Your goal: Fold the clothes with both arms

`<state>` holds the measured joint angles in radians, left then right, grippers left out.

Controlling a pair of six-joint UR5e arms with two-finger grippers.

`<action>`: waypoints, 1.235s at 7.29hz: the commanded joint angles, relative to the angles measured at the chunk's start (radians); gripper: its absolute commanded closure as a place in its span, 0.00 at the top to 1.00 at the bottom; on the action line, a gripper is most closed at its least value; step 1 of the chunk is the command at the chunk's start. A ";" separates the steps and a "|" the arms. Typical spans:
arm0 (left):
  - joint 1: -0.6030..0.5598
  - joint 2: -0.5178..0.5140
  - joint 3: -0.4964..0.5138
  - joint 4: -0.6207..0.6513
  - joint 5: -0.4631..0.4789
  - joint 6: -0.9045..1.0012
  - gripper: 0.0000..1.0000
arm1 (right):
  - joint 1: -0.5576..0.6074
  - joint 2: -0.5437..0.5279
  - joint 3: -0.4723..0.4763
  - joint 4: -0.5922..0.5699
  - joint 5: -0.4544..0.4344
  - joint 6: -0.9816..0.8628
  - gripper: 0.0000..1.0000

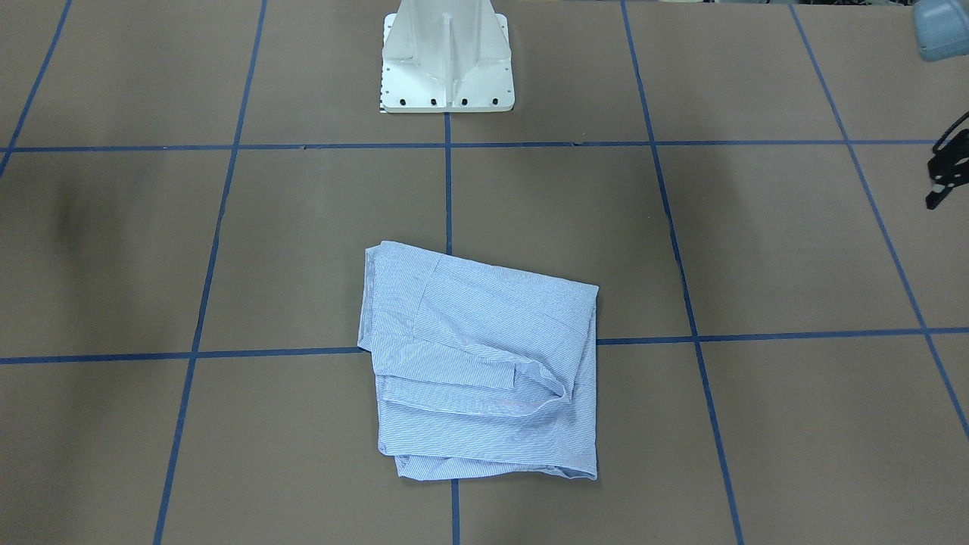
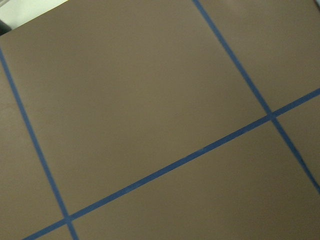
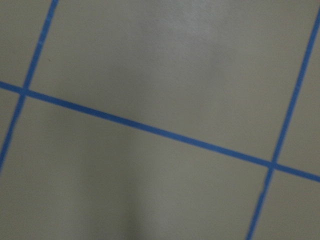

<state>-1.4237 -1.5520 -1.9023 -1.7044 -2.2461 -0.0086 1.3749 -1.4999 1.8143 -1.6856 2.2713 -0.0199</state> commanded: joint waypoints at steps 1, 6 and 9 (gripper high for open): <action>-0.080 0.070 0.032 0.000 -0.004 0.007 1.00 | 0.159 -0.188 0.016 0.009 0.037 -0.196 1.00; -0.187 0.193 0.042 0.005 -0.194 0.010 1.00 | 0.234 -0.273 0.069 0.041 0.045 -0.110 1.00; -0.184 0.253 0.042 0.026 -0.113 0.006 1.00 | 0.233 -0.275 0.066 0.043 0.045 -0.112 1.00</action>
<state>-1.6087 -1.3220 -1.8595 -1.6935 -2.3845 -0.0013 1.6079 -1.7741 1.8820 -1.6442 2.3163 -0.1326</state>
